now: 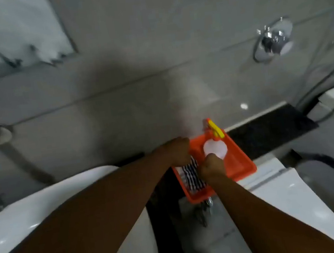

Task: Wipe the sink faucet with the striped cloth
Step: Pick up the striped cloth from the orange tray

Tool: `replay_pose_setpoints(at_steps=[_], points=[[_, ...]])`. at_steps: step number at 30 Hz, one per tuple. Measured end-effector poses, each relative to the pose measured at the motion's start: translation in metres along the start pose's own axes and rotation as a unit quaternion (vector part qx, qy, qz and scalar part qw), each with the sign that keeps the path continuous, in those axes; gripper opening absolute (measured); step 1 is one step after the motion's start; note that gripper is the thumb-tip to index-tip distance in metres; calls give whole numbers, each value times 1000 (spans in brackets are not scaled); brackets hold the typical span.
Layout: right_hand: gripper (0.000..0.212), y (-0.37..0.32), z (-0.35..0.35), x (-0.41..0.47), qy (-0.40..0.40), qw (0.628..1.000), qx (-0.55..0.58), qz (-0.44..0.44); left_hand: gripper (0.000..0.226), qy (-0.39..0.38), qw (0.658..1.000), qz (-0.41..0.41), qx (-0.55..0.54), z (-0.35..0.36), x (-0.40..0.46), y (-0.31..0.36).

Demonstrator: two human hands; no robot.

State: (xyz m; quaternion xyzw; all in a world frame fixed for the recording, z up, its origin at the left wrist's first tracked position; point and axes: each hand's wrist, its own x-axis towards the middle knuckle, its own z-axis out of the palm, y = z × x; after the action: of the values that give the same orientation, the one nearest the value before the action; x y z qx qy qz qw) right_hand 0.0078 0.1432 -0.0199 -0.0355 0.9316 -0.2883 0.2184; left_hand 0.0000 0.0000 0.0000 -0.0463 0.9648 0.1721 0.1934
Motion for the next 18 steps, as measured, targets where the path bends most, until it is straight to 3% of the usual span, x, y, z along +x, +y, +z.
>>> replay_pose_setpoints(at_steps=[2, 6, 13, 18], points=[[36, 24, 16, 17, -51, 998, -28, 22, 32, -50, 999, -11, -7, 28, 28, 3], [34, 48, 36, 43, -137, 988, -27, 66, 34, -78, 994, -77, -9, 76, 68, -10], [34, 74, 68, 80, -139, 988, -18, 58, 21, -91, 984, -140, -59, 106, 106, -29], [40, 74, 60, 89, -152, 979, 119, 60, 50, -82, 972, -158, -152, 92, 105, -37]])
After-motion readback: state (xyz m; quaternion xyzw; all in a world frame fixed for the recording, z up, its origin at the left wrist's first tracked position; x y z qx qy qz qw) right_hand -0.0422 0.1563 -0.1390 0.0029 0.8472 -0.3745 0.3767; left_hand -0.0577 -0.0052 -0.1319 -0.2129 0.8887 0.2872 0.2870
